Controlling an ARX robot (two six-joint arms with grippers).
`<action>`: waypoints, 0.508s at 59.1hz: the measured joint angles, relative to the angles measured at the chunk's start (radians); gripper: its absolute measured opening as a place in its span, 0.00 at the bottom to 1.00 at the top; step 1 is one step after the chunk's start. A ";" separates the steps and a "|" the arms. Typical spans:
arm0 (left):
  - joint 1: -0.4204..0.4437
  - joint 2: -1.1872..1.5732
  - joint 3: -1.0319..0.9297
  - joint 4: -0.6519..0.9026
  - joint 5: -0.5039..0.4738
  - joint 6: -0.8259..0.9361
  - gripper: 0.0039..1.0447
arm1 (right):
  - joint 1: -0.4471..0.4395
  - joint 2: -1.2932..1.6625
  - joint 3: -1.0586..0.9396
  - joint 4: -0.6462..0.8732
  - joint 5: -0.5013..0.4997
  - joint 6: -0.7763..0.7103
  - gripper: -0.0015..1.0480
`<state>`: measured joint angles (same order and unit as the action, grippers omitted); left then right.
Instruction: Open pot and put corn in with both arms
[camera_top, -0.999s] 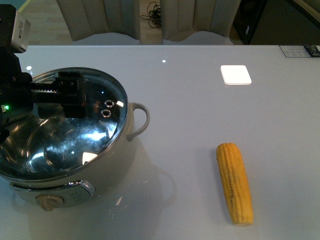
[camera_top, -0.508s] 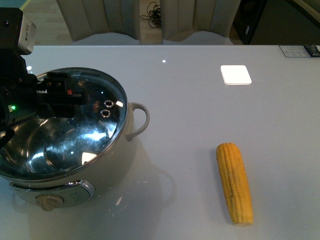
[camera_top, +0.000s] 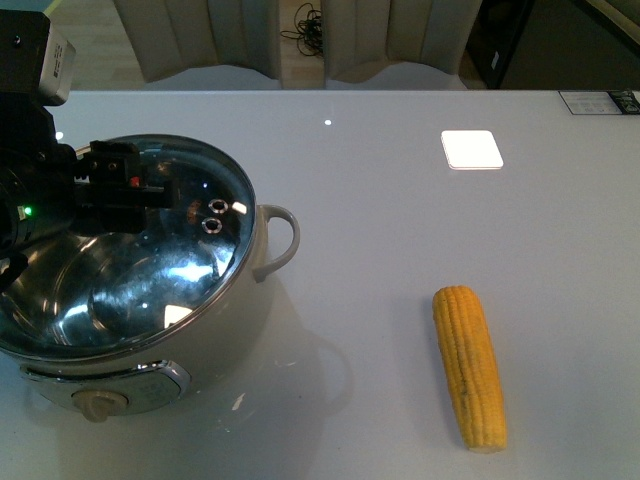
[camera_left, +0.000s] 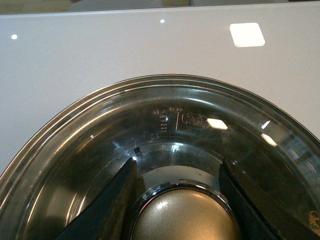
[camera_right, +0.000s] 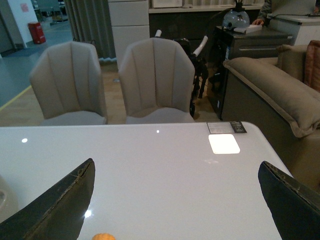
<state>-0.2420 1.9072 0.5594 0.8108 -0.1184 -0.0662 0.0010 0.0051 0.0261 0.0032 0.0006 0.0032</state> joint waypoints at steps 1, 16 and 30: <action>0.000 -0.005 0.002 -0.006 -0.002 0.000 0.41 | 0.000 0.000 0.000 0.000 0.000 0.000 0.91; -0.011 -0.082 0.020 -0.079 -0.020 0.010 0.41 | 0.000 0.000 0.000 0.000 0.000 0.000 0.91; -0.002 -0.240 0.054 -0.170 -0.027 0.025 0.41 | 0.000 0.000 0.000 0.000 0.000 0.000 0.91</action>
<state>-0.2443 1.6669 0.6132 0.6411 -0.1452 -0.0414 0.0010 0.0051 0.0261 0.0032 0.0002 0.0032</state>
